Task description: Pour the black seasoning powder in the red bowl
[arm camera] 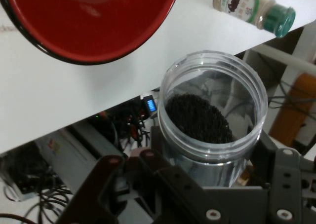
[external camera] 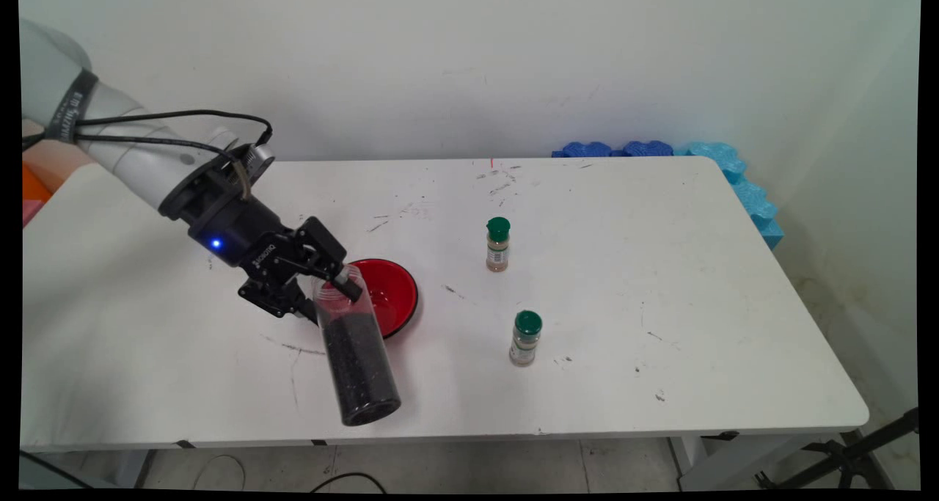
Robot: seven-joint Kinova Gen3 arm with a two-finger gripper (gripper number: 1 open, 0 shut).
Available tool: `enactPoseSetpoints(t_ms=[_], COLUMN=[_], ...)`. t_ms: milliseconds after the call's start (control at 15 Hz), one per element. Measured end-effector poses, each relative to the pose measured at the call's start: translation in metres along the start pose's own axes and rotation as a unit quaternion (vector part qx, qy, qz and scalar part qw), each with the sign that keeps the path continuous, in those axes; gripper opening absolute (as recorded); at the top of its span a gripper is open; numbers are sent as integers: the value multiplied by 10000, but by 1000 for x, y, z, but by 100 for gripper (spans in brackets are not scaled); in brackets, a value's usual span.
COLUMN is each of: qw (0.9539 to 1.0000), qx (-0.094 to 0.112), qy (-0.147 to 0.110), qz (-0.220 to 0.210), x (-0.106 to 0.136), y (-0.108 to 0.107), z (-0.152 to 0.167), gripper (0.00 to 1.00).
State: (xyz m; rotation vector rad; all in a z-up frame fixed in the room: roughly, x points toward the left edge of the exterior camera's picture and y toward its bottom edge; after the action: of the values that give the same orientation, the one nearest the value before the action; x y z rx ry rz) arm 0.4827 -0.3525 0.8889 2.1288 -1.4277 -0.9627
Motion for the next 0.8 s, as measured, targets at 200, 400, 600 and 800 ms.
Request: enactPoseSetpoints(t_ms=[200,400,600,800], qw=[9994,9974,9945,9911], qx=[-81,-199,-304,-410], qy=[-23,-52,-86,-122], qz=[-323,-689,-997,-1260], x=[4,7,11,15], y=[3,1,-3,-7], z=[1,3,4,5], gripper=[0,0,0,0])
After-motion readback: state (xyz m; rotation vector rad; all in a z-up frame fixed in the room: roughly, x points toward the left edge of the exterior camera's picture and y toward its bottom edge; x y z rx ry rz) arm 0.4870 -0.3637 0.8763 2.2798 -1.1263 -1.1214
